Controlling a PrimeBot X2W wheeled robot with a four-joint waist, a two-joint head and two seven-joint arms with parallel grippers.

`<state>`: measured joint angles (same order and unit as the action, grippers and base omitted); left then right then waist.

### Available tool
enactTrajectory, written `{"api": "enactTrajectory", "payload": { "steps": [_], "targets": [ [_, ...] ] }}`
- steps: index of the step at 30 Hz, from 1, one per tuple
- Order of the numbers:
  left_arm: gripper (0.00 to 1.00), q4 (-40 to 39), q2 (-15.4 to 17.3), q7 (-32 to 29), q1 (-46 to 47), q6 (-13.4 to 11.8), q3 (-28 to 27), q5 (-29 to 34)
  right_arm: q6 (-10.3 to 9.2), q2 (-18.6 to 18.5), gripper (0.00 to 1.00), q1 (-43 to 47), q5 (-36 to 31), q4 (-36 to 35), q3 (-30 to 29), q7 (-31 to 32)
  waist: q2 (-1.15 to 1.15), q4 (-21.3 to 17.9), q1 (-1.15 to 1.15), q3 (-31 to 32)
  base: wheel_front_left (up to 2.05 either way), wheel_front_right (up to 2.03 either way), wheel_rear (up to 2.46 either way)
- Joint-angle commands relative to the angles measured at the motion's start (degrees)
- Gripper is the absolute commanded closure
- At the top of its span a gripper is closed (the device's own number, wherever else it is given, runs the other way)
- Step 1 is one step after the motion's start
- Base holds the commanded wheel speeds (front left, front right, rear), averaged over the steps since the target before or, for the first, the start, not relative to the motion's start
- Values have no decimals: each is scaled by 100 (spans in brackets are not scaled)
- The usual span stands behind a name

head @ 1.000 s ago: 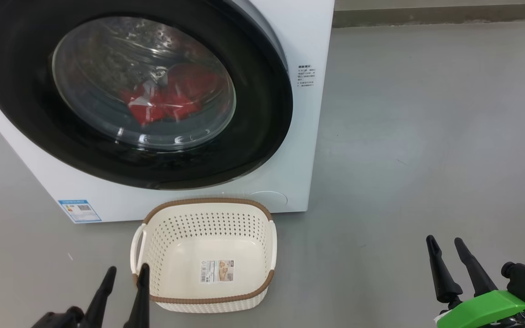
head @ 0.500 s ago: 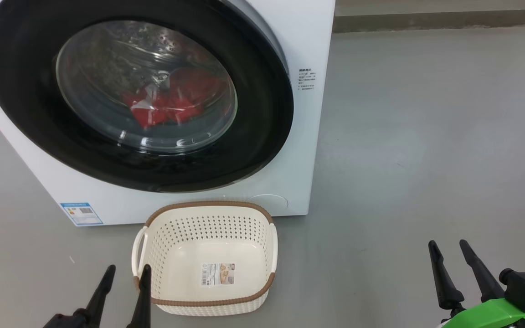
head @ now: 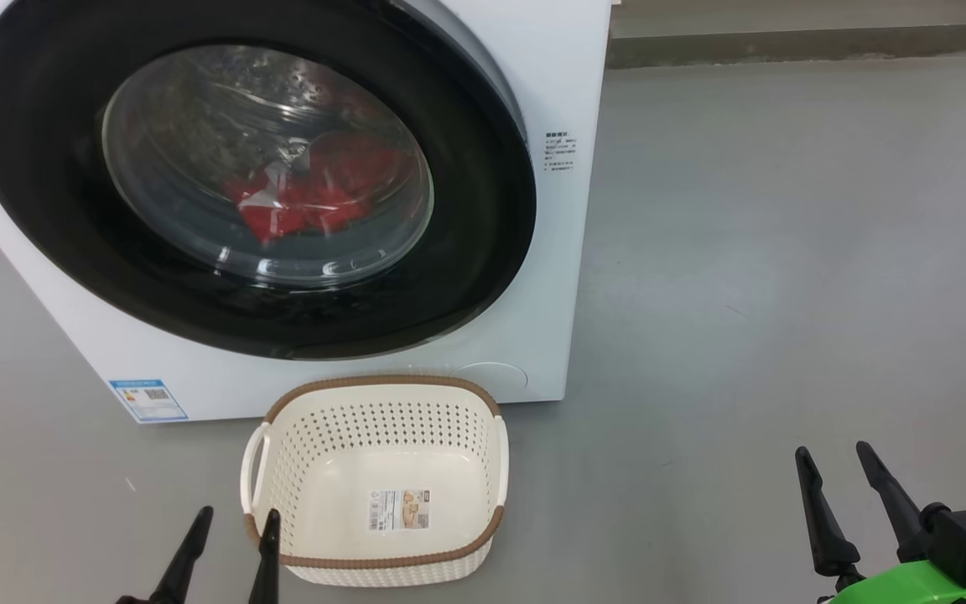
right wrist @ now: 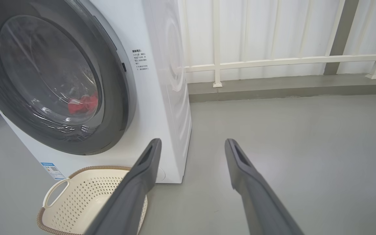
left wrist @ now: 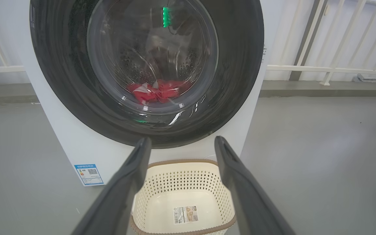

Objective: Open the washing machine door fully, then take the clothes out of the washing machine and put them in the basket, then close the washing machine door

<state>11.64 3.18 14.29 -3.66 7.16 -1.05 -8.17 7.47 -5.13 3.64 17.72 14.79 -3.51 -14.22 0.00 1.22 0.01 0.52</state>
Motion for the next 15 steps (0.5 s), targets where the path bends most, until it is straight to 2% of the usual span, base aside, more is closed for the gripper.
{"api": "enactTrajectory", "payload": {
  "steps": [1, 7, 15],
  "targets": [
    [0, -115, 71, 71, 109, 32, -164, -14, 2, -77, 0, -35, 7, -155, 83, -78, 0, 2, 0, -3, 0, 0, 0],
    [0, -28, 71, 71, 151, 32, -178, -341, 2, -54, 0, -29, 113, -192, 4, -78, 0, 5, 0, -32, 0, 0, 0],
    [0, -87, 88, 71, 192, 32, -227, -327, 2, -23, 0, -2, 111, -195, -34, -78, 0, 17, 0, -52, 0, 0, 0]
  ]
}}
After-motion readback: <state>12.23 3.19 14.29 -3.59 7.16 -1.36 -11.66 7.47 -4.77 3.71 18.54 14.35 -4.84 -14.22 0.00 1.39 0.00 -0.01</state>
